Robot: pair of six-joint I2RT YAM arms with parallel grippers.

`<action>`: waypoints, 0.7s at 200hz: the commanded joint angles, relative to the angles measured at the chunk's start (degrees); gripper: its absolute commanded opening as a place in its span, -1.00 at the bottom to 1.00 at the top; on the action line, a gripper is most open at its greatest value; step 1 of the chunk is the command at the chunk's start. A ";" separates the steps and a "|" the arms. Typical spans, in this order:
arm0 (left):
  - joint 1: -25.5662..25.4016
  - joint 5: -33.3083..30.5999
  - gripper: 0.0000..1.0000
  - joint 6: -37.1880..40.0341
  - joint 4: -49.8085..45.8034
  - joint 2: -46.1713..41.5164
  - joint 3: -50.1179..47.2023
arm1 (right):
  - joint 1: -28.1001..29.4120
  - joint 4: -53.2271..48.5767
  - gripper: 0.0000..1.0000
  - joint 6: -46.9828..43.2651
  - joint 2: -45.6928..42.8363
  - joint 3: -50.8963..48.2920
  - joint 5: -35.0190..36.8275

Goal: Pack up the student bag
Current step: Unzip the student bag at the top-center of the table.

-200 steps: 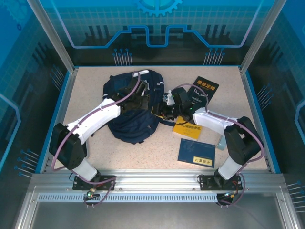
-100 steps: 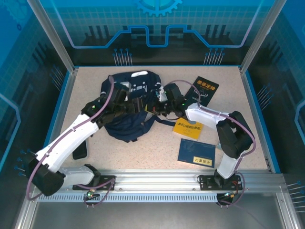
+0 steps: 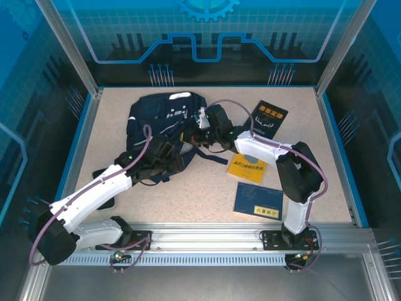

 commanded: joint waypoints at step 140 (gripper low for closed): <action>-0.44 -8.94 -0.27 -9.74 7.66 9.53 -2.31 | 1.35 3.36 -1.00 1.42 -1.29 2.14 -2.55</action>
